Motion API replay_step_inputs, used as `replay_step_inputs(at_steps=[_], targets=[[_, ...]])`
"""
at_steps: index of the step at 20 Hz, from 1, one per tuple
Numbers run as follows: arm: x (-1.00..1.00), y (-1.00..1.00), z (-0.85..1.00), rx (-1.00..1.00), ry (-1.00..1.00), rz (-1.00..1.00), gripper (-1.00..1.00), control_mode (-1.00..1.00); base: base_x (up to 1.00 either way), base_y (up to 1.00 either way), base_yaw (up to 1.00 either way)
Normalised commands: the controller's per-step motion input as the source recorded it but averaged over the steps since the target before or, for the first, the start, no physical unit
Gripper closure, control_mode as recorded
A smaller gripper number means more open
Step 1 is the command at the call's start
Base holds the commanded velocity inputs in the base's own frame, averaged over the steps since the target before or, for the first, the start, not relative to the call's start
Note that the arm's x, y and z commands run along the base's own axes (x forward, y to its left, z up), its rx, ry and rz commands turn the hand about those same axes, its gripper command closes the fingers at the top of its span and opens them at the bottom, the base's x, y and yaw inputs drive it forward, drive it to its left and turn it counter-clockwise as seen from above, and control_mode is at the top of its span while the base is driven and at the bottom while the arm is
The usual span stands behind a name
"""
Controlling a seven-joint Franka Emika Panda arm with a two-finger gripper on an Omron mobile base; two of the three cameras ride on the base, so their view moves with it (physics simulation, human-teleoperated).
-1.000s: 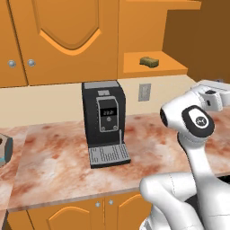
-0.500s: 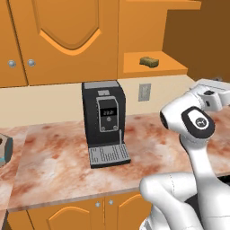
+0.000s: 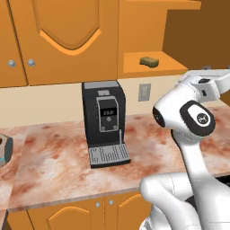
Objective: Open the cabinet. Pick the sponge and place it next to the sink. Then close the cabinet.
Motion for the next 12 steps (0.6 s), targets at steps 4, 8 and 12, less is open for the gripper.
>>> replay_step_inputs(at_steps=[4, 8, 12], targets=[[-0.03, 0.60, 0.00, 0.00, 0.27, 0.20, -1.00, -1.00, 0.00, 0.00, 0.00], [-0.01, 0.54, 0.00, 0.00, 0.37, 0.21, -1.00, -1.00, 0.00, 0.00, 0.00], [0.00, 0.08, 0.00, 0.10, 0.41, 0.06, -1.00, -1.00, 0.00, 0.00, 0.00]])
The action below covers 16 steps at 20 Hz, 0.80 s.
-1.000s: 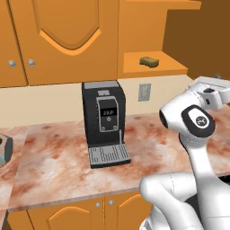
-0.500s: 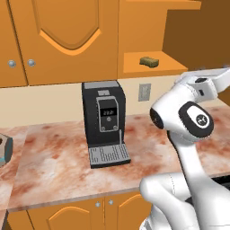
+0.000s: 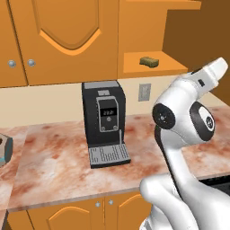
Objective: Open the cabinet. Pick the sponge and place it next to the sink. Then close the cabinet.
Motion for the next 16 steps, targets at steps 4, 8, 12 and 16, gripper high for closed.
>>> replay_step_inputs(at_steps=[4, 8, 12, 16], targets=[[-0.01, 0.00, 0.00, 0.27, 0.13, 0.00, -1.00, -1.00, 0.00, 0.00, 0.00], [-0.02, 0.00, 0.00, 0.44, -0.08, 0.00, -1.00, -1.00, 0.00, 0.00, 0.00], [0.00, 0.15, -0.01, 0.51, -0.06, 0.04, -1.00, -1.00, 0.00, 0.00, 0.00], [0.03, 0.15, 0.00, 0.46, -0.01, 0.08, -1.00, -1.00, 0.00, 0.00, 0.00]])
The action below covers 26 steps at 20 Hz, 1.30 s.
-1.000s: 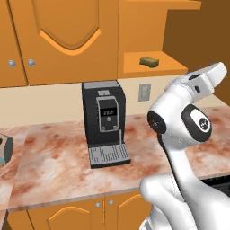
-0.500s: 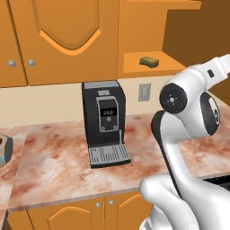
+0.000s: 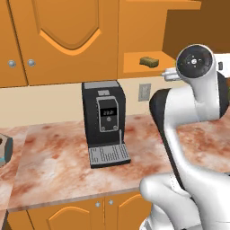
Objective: Open the cabinet. Pick the sponge and place it next to the sink. Then close the cabinet.
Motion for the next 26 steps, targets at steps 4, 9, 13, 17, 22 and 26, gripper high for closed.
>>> replay_step_inputs(at_steps=[4, 9, 13, 17, 22, 26], targets=[[0.15, 0.00, 0.00, 0.39, 0.00, 0.14, -1.00, -1.00, 0.00, 0.00, 0.00], [0.47, 0.00, -0.16, 0.11, 0.01, 0.23, -1.00, -1.00, 0.00, 0.00, 0.00], [0.26, 0.02, -0.07, 0.02, 0.00, 0.30, -1.00, -1.00, 0.00, 0.00, 0.00], [0.18, 0.10, 0.00, 0.16, 0.00, 0.25, -1.00, -1.00, 0.00, 0.00, 0.00], [0.33, 0.00, 0.00, 0.09, 0.11, 0.22, -1.00, -1.00, 0.00, 0.00, 0.00], [0.32, 0.14, -0.03, -0.01, 0.20, 0.09, -1.00, -1.00, 0.00, 0.00, 0.00]])
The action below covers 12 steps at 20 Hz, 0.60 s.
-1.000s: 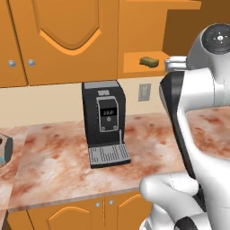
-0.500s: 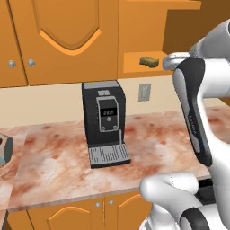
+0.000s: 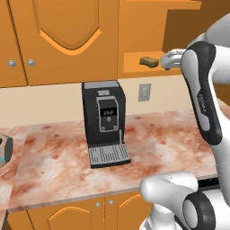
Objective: Open the cabinet. Pick the sponge and place it next to the sink. Then close the cabinet.
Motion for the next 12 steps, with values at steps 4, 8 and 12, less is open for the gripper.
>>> replay_step_inputs(at_steps=[4, 8, 12], targets=[[0.51, 0.15, -0.11, -0.07, 0.06, 0.02, -1.00, -1.00, 0.00, 0.00, 0.00], [0.54, 0.00, 0.00, -0.02, -0.02, 0.00, -1.00, -1.00, 0.00, 0.00, 0.00], [0.44, 0.00, -0.23, 0.06, -0.18, 0.00, -1.00, -1.00, 0.00, 0.00, 0.00]])
